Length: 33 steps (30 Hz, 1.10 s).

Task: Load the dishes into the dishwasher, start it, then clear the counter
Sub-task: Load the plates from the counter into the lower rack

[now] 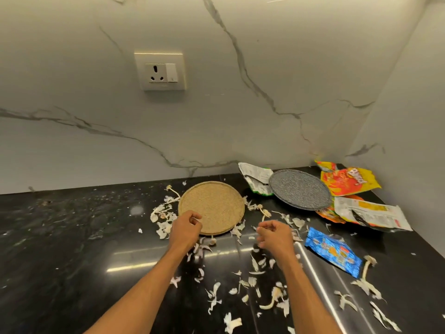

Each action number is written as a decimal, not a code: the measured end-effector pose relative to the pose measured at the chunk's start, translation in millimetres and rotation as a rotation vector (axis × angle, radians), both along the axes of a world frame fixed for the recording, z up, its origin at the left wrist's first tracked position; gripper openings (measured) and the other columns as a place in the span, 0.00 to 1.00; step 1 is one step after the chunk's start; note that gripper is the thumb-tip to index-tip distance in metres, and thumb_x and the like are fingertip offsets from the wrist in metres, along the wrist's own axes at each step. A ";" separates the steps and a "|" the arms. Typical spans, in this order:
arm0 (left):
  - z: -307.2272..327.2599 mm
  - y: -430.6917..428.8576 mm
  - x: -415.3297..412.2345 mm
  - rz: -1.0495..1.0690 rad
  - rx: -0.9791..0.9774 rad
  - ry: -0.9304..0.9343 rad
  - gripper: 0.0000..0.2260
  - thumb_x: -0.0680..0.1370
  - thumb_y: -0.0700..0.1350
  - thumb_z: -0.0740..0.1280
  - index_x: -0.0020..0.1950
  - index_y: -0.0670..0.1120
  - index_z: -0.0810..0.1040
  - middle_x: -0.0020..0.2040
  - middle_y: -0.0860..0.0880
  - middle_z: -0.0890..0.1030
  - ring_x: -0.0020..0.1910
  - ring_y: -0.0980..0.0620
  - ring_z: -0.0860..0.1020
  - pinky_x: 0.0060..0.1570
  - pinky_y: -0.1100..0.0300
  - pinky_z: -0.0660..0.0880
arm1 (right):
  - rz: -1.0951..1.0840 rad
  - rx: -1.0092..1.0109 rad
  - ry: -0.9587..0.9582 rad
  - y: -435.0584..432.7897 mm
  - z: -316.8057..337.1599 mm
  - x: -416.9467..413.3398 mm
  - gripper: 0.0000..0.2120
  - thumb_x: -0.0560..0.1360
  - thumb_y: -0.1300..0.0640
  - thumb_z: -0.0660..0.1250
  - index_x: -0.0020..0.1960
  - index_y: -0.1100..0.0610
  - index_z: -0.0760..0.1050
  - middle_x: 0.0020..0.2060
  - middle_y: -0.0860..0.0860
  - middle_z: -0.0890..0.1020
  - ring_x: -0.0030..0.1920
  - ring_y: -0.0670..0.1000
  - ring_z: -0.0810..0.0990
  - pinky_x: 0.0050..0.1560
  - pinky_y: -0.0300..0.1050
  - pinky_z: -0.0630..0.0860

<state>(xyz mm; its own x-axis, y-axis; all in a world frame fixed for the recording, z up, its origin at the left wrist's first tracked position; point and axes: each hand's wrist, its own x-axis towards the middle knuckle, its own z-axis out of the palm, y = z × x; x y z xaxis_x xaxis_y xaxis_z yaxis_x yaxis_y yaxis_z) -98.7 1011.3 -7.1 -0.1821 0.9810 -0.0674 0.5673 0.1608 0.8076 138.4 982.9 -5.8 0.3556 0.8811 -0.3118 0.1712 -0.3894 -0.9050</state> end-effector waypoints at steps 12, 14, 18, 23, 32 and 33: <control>-13.1 84.4 -58.6 0.189 -0.091 0.082 0.10 0.75 0.45 0.69 0.56 0.52 0.78 0.49 0.54 0.78 0.50 0.51 0.77 0.44 0.56 0.71 | -0.003 -0.149 -0.225 100.8 -3.0 -40.5 0.08 0.70 0.61 0.71 0.39 0.52 0.74 0.35 0.52 0.82 0.39 0.54 0.81 0.45 0.55 0.82; -17.7 92.1 -58.9 0.194 -0.119 0.095 0.11 0.74 0.43 0.68 0.55 0.53 0.78 0.49 0.53 0.81 0.50 0.50 0.79 0.45 0.54 0.75 | -0.002 -0.180 -0.258 106.6 -3.2 -45.1 0.13 0.69 0.63 0.71 0.31 0.52 0.69 0.28 0.50 0.75 0.31 0.52 0.76 0.38 0.51 0.78; -18.7 103.4 -53.7 0.248 -0.141 0.073 0.11 0.74 0.39 0.65 0.52 0.52 0.79 0.45 0.52 0.81 0.43 0.50 0.79 0.43 0.52 0.78 | -0.023 -0.216 -0.238 114.3 -5.8 -53.7 0.11 0.67 0.67 0.70 0.28 0.59 0.74 0.26 0.60 0.73 0.30 0.56 0.74 0.33 0.47 0.70; -10.8 106.1 -52.0 0.375 -0.175 -0.095 0.13 0.71 0.36 0.68 0.54 0.49 0.80 0.46 0.50 0.80 0.43 0.49 0.79 0.46 0.49 0.79 | -0.058 -0.178 -0.205 107.8 -0.2 -57.7 0.07 0.68 0.69 0.72 0.47 0.67 0.81 0.47 0.61 0.83 0.47 0.59 0.83 0.51 0.56 0.80; 20.8 67.0 -41.1 0.367 -0.098 -0.211 0.15 0.69 0.32 0.68 0.52 0.48 0.80 0.47 0.50 0.80 0.34 0.56 0.73 0.36 0.55 0.76 | -0.124 -0.080 -0.043 65.7 27.8 -45.0 0.13 0.67 0.71 0.74 0.35 0.55 0.79 0.43 0.59 0.84 0.45 0.60 0.85 0.49 0.59 0.82; 24.6 60.6 -40.3 0.362 -0.092 -0.245 0.17 0.68 0.31 0.69 0.52 0.48 0.80 0.47 0.50 0.81 0.34 0.54 0.76 0.39 0.52 0.78 | -0.125 -0.077 -0.030 57.2 30.2 -42.6 0.14 0.67 0.71 0.74 0.35 0.53 0.78 0.45 0.57 0.84 0.45 0.58 0.85 0.49 0.58 0.82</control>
<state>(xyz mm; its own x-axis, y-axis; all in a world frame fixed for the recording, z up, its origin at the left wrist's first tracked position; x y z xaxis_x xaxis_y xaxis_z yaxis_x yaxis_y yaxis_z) -139.0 1071.9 17.4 -0.4802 0.8450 -0.2355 0.2547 0.3912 0.8844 95.8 1040.1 24.5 0.4709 0.8035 -0.3642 0.1437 -0.4772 -0.8670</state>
